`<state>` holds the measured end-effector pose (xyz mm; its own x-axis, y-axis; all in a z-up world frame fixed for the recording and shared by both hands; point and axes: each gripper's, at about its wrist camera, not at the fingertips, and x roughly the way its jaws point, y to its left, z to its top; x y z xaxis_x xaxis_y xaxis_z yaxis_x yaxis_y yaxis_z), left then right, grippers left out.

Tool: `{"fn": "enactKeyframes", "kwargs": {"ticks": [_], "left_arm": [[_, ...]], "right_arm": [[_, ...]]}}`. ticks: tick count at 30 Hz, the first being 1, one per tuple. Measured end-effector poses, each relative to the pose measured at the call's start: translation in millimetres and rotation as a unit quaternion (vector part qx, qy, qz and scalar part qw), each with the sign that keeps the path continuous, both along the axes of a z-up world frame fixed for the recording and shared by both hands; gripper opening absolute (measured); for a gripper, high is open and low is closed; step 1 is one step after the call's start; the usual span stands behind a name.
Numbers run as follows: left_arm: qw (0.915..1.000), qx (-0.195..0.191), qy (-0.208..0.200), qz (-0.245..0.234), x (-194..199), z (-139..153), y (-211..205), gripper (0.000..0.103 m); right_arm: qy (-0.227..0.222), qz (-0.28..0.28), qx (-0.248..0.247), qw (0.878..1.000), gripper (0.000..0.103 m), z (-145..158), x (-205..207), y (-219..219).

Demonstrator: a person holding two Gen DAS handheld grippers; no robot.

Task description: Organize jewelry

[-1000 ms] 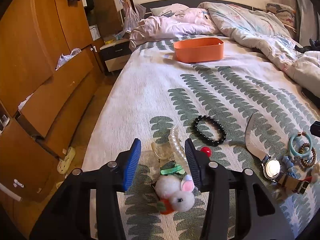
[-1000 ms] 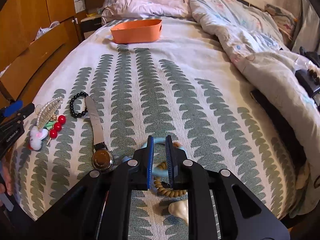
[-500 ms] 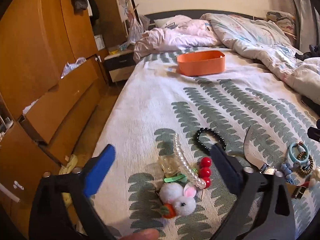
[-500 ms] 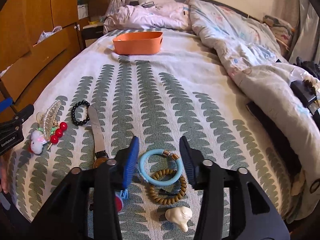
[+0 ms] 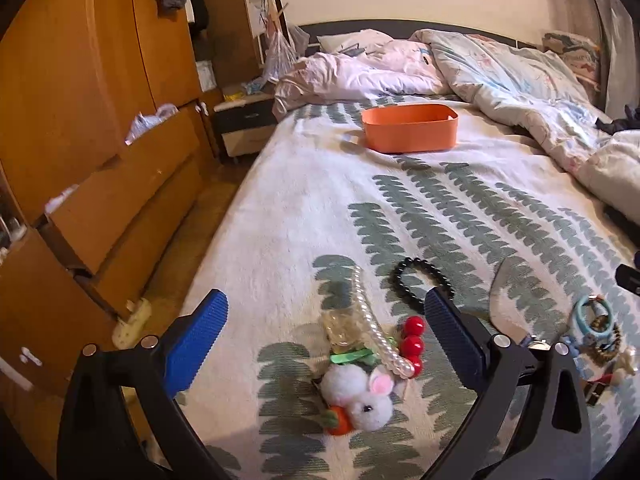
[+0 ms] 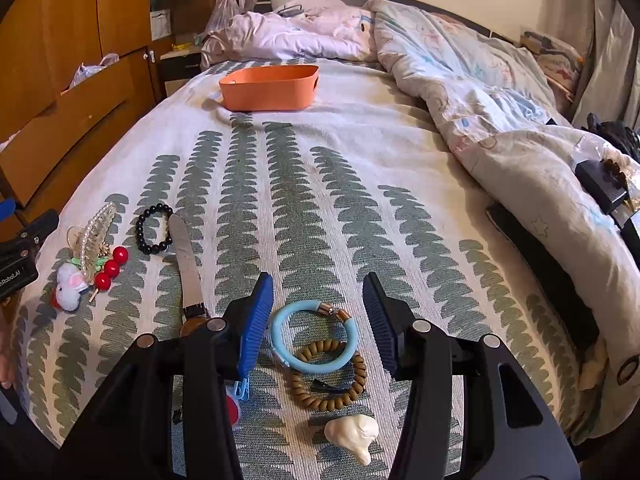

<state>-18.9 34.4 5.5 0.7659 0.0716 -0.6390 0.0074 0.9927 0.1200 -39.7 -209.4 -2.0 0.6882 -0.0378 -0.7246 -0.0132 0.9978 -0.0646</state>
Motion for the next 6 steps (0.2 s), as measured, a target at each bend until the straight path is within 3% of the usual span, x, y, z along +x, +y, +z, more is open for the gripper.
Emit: {"fn": "enactKeyframes", "kwargs": {"ticks": [6], "left_arm": [[1.0,-0.005,0.004,-0.003,0.2,-0.6,0.8,0.098]], "right_arm": [[-0.005,-0.005,0.002,1.0,0.056,1.7,-1.2,-2.6]]}}
